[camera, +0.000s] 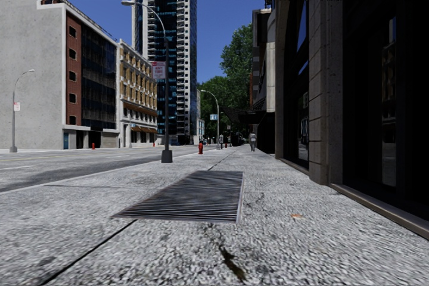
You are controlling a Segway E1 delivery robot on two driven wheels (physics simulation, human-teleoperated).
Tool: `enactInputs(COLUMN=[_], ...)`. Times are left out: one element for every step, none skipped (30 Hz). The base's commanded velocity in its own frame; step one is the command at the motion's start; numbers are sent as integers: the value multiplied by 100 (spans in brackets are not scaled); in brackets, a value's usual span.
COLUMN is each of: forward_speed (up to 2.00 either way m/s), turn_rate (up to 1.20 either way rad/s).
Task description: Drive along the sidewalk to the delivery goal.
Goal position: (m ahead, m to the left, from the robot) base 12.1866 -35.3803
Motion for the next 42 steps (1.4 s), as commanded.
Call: enactInputs(forward_speed=[200, 200, 200, 200, 200, 200, 200, 200, 200, 200, 200, 200, 200, 200, 200, 200, 200, 200, 200, 200, 200, 200, 200, 200, 200, 200, 200, 200, 200, 200, 200, 200, 200, 200, 200, 200, 200, 200, 200, 200, 200, 200], turn_rate=[10, 10, 11, 11, 13, 13, 13, 13, 14, 18, 27, 27, 40, 46, 47, 47, 47, 41, 28, 28, 19, 12, 8, 8, 5, 0, 0, 0, 0, 0, 0, 0, 0, 0, 0, 0, 0, 0, 0, 0, 0, 0])
